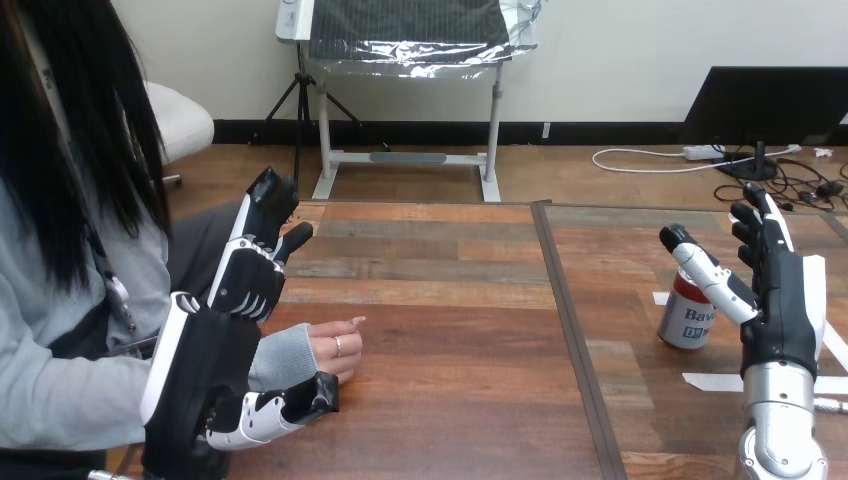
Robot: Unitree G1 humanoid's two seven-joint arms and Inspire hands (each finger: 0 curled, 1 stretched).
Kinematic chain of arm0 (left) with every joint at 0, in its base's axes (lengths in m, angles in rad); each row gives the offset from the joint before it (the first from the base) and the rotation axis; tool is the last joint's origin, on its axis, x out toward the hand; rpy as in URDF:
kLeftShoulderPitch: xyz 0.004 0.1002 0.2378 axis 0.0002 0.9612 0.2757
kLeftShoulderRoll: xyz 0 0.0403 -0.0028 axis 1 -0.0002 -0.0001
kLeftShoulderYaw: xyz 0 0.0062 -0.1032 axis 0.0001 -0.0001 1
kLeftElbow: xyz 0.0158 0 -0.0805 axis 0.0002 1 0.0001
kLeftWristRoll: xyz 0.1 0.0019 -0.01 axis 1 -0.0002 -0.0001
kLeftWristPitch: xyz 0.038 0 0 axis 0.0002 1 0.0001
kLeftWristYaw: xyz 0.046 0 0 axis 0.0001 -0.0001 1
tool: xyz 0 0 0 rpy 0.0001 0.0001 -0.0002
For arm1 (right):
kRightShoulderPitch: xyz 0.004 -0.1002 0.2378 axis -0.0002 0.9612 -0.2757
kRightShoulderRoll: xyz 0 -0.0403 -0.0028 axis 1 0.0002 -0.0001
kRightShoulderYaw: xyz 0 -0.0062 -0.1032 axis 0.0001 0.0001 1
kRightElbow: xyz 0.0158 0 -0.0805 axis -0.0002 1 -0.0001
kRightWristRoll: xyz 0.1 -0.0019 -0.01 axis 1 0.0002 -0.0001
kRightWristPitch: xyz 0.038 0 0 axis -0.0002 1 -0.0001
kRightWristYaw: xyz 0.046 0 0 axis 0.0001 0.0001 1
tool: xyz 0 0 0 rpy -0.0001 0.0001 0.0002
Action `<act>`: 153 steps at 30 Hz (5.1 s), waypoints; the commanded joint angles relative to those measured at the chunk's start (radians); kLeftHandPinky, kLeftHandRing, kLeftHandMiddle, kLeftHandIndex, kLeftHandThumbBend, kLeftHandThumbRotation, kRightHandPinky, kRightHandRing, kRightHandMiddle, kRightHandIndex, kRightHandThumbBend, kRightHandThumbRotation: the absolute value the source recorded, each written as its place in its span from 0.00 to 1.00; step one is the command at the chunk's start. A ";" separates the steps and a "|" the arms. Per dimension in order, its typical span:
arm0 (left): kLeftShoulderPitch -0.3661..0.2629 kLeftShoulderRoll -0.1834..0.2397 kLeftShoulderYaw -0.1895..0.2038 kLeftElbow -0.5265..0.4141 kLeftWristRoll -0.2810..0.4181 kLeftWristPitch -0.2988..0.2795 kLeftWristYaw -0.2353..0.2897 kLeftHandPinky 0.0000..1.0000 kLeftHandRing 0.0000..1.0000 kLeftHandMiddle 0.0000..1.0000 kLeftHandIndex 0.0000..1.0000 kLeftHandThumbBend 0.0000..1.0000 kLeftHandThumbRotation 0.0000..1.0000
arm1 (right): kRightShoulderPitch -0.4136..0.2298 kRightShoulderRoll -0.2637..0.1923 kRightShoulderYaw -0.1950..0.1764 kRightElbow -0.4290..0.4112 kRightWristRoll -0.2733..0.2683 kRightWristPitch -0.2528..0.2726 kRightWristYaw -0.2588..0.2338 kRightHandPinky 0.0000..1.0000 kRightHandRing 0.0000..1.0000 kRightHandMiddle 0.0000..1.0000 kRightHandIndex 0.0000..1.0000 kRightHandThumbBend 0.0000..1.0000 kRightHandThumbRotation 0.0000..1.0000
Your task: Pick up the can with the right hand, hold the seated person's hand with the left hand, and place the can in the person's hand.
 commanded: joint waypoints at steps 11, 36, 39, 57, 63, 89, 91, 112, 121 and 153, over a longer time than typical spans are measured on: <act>-0.065 0.007 0.011 0.006 -0.028 0.017 -0.014 0.93 1.00 1.00 1.00 1.00 0.60 | -0.053 -0.016 0.001 -0.023 -0.009 -0.022 -0.026 0.91 0.90 0.90 0.92 1.00 0.53; -0.074 0.011 0.024 0.007 -0.030 0.004 -0.015 0.93 0.99 1.00 0.99 1.00 0.61 | -0.063 -0.028 0.019 0.004 -0.054 0.075 -0.094 0.91 0.92 0.93 0.96 1.00 0.55; -0.077 0.013 0.023 0.008 -0.035 0.003 -0.020 0.92 0.99 1.00 0.99 1.00 0.60 | -0.063 -0.026 0.020 0.007 -0.054 0.089 -0.091 0.91 0.92 0.93 0.96 1.00 0.54; -0.078 0.015 0.034 -0.003 -0.023 -0.008 -0.022 0.92 0.99 1.00 0.99 1.00 0.61 | -0.062 -0.015 0.038 0.024 -0.058 0.155 -0.087 0.83 0.90 0.94 0.98 1.00 0.53; -0.073 0.010 0.039 -0.004 -0.016 -0.011 -0.018 0.92 0.98 1.00 0.99 1.00 0.62 | -0.062 -0.011 0.043 0.028 -0.059 0.172 -0.085 0.79 0.88 0.94 0.98 1.00 0.54; -0.066 0.018 0.029 -0.017 -0.064 -0.006 -0.057 0.92 1.00 1.00 0.99 1.00 0.57 | -0.062 -0.007 0.058 0.042 -0.084 0.211 -0.092 0.64 0.77 0.93 0.97 1.00 0.59; -0.065 0.018 0.028 -0.022 -0.070 -0.001 -0.062 0.92 1.00 1.00 0.99 1.00 0.57 | -0.062 -0.007 0.058 0.043 -0.086 0.214 -0.091 0.65 0.77 0.93 0.97 1.00 0.58; -0.051 0.022 0.025 -0.050 -0.125 0.027 -0.111 0.95 1.00 1.00 0.99 1.00 0.53 | -0.072 -0.009 0.082 0.049 -0.108 0.247 -0.100 0.60 0.71 0.92 0.96 1.00 0.62; -0.045 0.024 0.037 -0.055 -0.138 0.032 -0.140 0.99 1.00 1.00 1.00 1.00 0.52 | -0.084 -0.007 0.079 0.050 -0.102 0.260 -0.090 0.56 0.69 0.92 0.95 1.00 0.63; -0.041 0.024 0.052 -0.060 -0.202 0.041 -0.203 0.94 1.00 1.00 0.98 1.00 0.51 | -0.111 0.008 0.073 0.049 -0.086 0.278 -0.057 0.61 0.73 0.87 0.95 1.00 0.62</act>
